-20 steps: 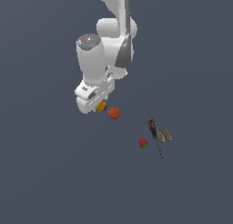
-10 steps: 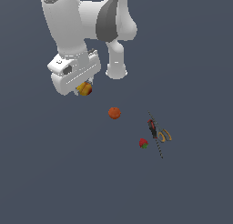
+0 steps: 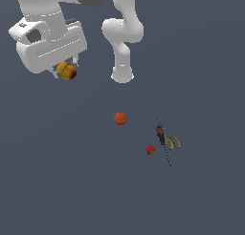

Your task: Pick up a designated object from a clutter of objects.

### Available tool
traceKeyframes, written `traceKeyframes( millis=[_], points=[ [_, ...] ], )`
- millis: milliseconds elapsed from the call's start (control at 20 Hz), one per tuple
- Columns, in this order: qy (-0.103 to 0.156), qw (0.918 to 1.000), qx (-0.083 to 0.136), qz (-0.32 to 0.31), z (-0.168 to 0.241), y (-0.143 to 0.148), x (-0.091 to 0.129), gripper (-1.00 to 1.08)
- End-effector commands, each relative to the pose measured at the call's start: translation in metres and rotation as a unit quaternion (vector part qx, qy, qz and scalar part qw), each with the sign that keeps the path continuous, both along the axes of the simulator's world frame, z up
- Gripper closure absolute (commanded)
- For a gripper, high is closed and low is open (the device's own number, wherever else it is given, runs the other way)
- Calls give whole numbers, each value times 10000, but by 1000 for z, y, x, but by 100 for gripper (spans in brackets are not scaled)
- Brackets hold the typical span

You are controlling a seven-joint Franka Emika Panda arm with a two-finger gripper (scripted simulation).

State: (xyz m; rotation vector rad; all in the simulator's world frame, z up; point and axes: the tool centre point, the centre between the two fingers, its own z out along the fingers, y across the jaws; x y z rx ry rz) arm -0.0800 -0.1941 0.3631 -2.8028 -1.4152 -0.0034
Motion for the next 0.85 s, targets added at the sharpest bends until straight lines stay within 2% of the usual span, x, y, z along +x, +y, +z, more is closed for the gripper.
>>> traceKeyframes(
  millis=[0, 400, 800],
  points=[
    [3, 10000, -4, 3, 20, -12, -2, 108],
    [5, 10000, -11, 3, 59, -37, -3, 108],
    [6, 10000, -14, 4, 69, -44, -2, 108]
  ],
)
